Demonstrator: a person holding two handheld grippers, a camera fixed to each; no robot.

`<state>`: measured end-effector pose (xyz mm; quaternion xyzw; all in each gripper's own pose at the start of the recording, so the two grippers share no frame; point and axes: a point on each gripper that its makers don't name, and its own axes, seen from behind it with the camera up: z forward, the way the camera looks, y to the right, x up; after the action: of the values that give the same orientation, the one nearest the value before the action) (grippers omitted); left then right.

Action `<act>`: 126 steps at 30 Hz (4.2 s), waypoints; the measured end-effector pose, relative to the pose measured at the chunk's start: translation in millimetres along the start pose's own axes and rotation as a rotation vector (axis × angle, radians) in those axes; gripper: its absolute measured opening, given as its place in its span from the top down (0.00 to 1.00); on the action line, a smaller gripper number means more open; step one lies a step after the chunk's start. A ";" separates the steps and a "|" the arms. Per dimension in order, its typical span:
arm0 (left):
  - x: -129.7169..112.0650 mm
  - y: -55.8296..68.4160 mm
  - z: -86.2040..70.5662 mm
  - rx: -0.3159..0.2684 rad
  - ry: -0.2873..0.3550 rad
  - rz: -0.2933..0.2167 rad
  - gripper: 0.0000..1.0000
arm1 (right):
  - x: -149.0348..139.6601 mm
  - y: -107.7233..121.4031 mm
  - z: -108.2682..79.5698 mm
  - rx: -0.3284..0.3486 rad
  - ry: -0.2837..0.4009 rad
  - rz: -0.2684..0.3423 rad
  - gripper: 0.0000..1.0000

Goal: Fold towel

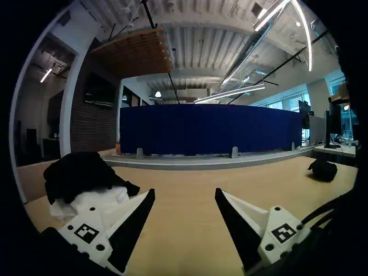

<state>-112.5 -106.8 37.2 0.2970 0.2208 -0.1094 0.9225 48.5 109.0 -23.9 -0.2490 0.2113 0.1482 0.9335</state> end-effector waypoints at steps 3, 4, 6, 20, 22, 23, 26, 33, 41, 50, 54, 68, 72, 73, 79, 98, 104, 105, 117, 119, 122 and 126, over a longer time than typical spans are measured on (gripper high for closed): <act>-0.1 -0.1 0.2 0.000 0.000 0.001 0.03 | -0.7 9.5 -2.7 -0.012 0.019 0.007 0.00; -0.1 -0.1 0.2 0.000 0.000 0.001 0.03 | -2.5 12.8 -3.8 -0.016 0.021 0.009 0.00; -0.1 -0.1 0.2 0.000 0.000 0.001 0.03 | -6.9 19.0 -5.2 -0.024 0.026 0.013 0.00; -0.2 -0.8 1.0 0.000 0.000 0.001 0.03 | -77.4 57.7 -0.9 -0.082 0.065 0.029 0.00; -0.1 -0.6 1.3 0.000 0.000 0.001 0.03 | -87.5 59.9 1.0 -0.081 0.071 0.041 0.00; -0.1 -0.5 1.4 0.000 0.000 0.001 0.03 | -92.0 60.8 1.9 -0.080 0.074 0.046 0.00; -0.1 -0.3 1.5 0.000 0.000 0.001 0.03 | -109.4 60.2 6.3 -0.073 0.080 0.067 0.00; -0.5 -0.3 1.2 0.000 0.000 0.001 0.03 | -144.6 56.5 16.7 -0.066 0.078 0.089 0.00; -0.3 -0.8 0.8 0.000 0.000 0.001 0.03 | -167.7 48.7 29.2 -0.053 0.073 0.076 0.00; 0.0 -1.0 0.4 0.000 0.000 0.001 0.02 | -180.9 41.3 36.1 -0.055 0.066 0.071 0.00; 0.2 -0.9 -0.1 0.000 0.000 0.001 0.02 | -185.1 37.2 35.7 -0.050 0.067 0.081 0.00; -0.3 -0.6 0.0 0.000 0.000 0.001 0.02 | -184.6 28.5 30.4 -0.053 0.092 0.031 0.00; -0.5 -0.1 0.4 0.000 0.000 0.001 0.02 | -183.5 26.7 28.8 -0.051 0.102 0.019 0.00; -0.5 -0.1 0.5 0.000 0.000 0.001 0.02 | -183.1 26.9 28.6 -0.051 0.102 0.020 0.00; -0.7 -0.3 0.6 0.000 0.000 0.001 0.02 | -183.1 26.2 26.8 -0.042 0.104 0.021 0.00; -1.1 0.1 1.0 0.000 0.000 0.001 0.02 | -183.3 25.1 24.3 -0.038 0.104 0.022 0.00; -0.9 -0.1 1.7 0.000 0.000 0.001 0.02 | -183.2 25.3 24.5 -0.038 0.104 0.022 0.00; -0.9 -0.2 1.9 0.000 0.000 0.001 0.02 | -183.2 25.2 24.5 -0.038 0.104 0.022 0.00; -0.6 -0.6 1.9 0.000 0.000 0.000 0.02 | -183.0 25.3 24.8 -0.038 0.104 0.022 0.00; -0.6 -1.0 1.7 0.000 0.000 -0.001 0.02 | -183.3 25.2 24.9 -0.038 0.104 0.022 0.00; 0.2 -0.7 1.2 0.000 0.000 -0.001 0.02 | -183.5 25.1 25.2 -0.038 0.104 0.022 0.00; 0.8 -0.3 0.8 0.000 0.000 -0.002 0.02 | -183.4 25.2 25.3 -0.038 0.104 0.022 0.00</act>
<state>-111.7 -107.6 37.3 0.2966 0.2210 -0.1101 0.9225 -112.0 111.8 71.8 -0.2718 0.2592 0.1495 0.9147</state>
